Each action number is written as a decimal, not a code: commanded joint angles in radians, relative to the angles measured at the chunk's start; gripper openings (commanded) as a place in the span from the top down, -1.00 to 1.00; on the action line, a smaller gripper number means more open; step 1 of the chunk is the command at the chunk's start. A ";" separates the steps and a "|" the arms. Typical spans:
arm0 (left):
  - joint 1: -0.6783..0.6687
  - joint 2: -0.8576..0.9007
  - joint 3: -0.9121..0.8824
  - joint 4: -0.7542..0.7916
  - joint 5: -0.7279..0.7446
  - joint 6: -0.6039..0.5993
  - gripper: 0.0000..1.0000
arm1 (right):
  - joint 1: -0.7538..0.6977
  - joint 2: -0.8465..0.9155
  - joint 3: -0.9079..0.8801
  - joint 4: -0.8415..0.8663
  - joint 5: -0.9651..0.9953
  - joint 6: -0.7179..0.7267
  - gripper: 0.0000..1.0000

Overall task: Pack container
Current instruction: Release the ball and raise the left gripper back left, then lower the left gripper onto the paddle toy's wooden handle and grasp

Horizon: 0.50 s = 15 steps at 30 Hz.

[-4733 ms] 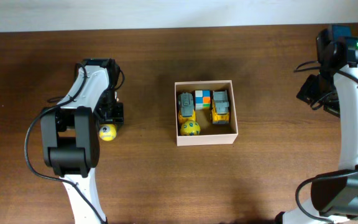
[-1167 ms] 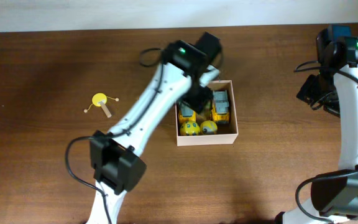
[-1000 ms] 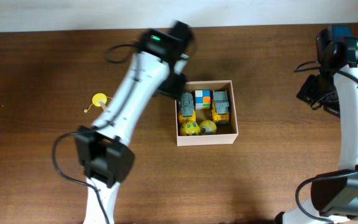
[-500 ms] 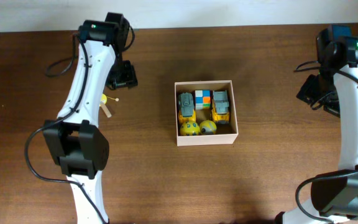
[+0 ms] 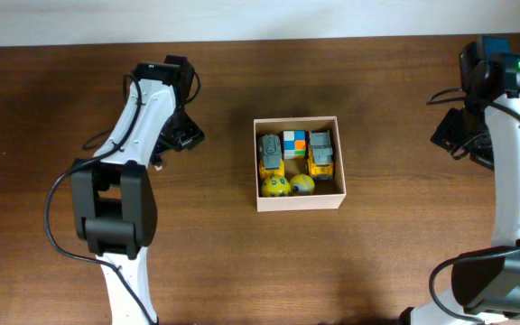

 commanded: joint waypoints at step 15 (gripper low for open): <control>0.146 -0.012 -0.040 0.150 0.121 0.132 -0.65 | -0.004 -0.004 0.002 0.001 0.005 0.010 -0.98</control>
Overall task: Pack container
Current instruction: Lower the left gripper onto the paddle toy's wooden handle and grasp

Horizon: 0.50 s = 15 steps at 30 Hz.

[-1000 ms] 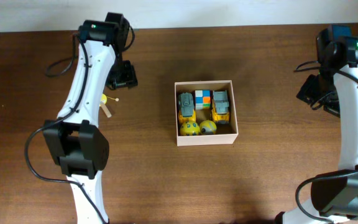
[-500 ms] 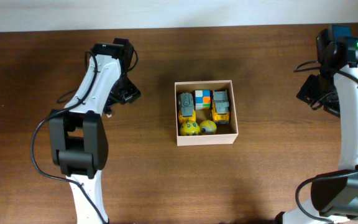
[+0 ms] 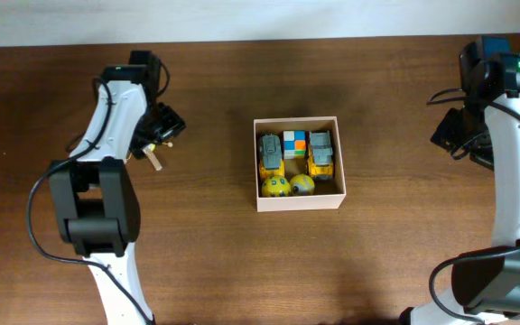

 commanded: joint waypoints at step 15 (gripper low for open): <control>0.047 -0.012 -0.167 0.118 0.045 0.108 -0.57 | -0.004 -0.004 0.002 0.001 0.005 0.010 -0.98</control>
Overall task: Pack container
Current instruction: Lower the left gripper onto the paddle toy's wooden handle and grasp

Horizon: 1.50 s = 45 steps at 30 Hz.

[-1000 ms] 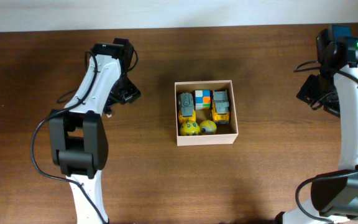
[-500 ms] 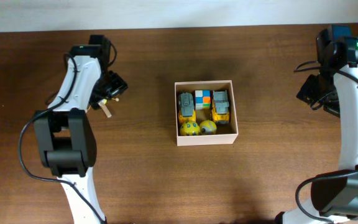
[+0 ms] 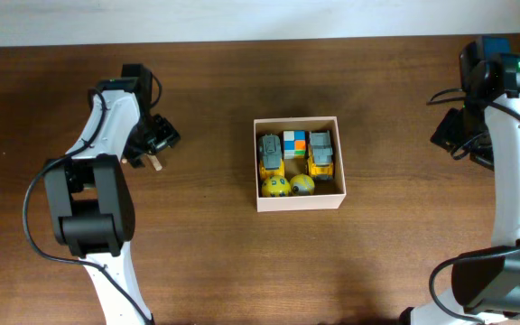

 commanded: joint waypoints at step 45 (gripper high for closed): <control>0.037 -0.012 -0.129 0.099 0.018 0.113 0.52 | -0.004 -0.004 0.002 0.001 0.005 0.009 -0.98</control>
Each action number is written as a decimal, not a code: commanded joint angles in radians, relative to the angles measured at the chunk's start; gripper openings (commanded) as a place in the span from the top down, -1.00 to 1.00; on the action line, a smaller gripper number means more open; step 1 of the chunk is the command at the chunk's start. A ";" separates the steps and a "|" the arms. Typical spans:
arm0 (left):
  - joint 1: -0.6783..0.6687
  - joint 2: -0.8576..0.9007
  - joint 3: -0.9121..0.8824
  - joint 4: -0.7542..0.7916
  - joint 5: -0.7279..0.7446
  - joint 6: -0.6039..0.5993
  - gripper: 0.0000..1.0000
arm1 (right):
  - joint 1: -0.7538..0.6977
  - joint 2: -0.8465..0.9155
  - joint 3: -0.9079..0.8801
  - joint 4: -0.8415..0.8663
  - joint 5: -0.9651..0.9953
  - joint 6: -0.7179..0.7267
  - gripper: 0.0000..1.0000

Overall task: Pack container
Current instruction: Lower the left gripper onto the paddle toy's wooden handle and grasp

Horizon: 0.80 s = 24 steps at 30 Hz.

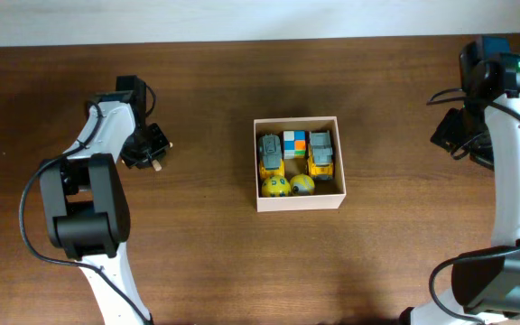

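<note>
A cream open box (299,205) sits at the middle of the brown table. Inside it are two yellow-and-grey toy trucks (271,151), a multicoloured cube (294,143) between them, and two yellow balls (288,186) along the front. My left gripper (154,159) hovers over bare wood well left of the box, with nothing visible in it. From above I cannot tell how its jaws stand. My right gripper (457,134) is far right of the box, dark and mostly hidden by its arm.
The left arm's white links (93,153) and base run down the left side. Along the right edge stands the right arm (517,153) with its cables. A pale wall strip borders the table's far edge.
My left gripper has shifted slightly further left and a little toward the front, away from the box. The right arm and the box's contents are unchanged.
My left gripper was first fairly close to the box's left side. At each later moment it stood further left over the bare table, and now it is furthest out. The box held the same toys throughout, and the right arm stayed still.
</note>
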 commanded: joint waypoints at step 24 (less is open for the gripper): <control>-0.001 -0.003 0.027 -0.081 0.026 0.110 0.63 | -0.004 -0.004 0.003 0.001 0.005 0.009 -0.98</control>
